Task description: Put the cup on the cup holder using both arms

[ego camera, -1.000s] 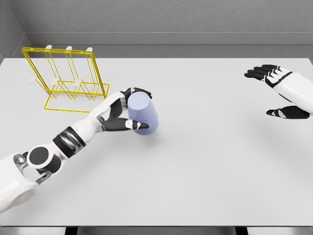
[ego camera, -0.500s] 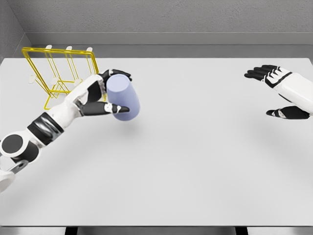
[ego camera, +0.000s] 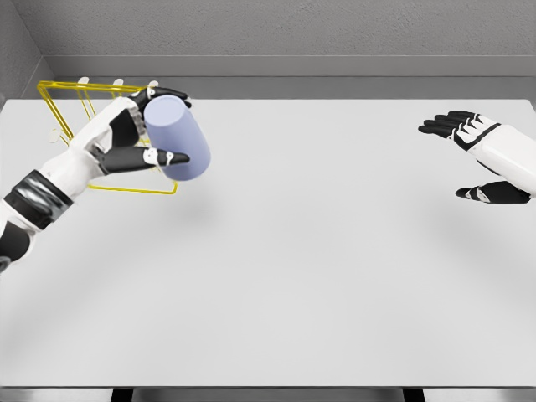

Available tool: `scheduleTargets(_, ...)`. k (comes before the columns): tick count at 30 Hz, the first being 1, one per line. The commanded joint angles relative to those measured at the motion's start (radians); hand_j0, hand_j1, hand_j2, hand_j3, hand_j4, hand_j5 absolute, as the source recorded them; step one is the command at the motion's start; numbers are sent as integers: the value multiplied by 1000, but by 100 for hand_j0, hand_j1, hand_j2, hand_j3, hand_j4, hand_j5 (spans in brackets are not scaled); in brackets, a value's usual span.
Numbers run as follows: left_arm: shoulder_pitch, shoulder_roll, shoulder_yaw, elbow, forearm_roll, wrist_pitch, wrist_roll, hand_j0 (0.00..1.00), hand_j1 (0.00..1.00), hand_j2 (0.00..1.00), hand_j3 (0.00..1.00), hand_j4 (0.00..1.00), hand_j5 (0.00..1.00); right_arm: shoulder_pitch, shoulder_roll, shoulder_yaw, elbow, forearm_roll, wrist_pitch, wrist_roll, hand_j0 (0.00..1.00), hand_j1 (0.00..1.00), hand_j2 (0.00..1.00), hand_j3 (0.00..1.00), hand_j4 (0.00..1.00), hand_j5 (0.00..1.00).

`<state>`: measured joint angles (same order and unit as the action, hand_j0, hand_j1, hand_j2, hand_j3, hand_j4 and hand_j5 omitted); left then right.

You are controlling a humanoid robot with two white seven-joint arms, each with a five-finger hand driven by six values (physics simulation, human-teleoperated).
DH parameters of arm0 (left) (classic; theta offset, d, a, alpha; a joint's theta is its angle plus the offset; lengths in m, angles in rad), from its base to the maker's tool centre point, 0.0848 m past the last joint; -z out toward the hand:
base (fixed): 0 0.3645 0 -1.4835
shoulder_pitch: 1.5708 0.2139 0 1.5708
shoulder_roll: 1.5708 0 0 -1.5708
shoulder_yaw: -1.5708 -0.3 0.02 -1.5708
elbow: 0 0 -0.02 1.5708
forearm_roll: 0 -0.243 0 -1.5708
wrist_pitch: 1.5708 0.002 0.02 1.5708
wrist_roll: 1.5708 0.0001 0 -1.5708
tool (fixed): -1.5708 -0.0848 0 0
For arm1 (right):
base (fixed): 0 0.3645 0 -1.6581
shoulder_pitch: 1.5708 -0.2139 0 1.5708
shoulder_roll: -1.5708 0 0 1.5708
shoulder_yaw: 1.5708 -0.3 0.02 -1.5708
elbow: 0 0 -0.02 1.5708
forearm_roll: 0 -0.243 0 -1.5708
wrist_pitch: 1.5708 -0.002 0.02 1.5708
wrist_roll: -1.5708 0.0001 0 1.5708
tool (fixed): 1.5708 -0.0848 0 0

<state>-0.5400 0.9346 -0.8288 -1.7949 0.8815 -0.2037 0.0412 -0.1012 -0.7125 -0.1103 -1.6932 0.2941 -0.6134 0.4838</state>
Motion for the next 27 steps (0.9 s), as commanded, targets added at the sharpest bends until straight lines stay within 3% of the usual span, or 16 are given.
scheduleTargets(1,0,18,10,3,16,0,0,61,61,61,61,61,61,0,-1,0,0,-7,3,-1,100,100,100,100,100,100)
scheduleTargets(15,-5,84,57,11,63,0,0,63,63,63,63,63,63,0,-1,0,-2,-7,3,-1,100,100,100,100,100,100)
scheduleTargets(27,-5,85,65,51,65,0,0,63,63,63,63,63,63,0,-1,0,-2,-7,3,-1,100,100,100,100,100,100)
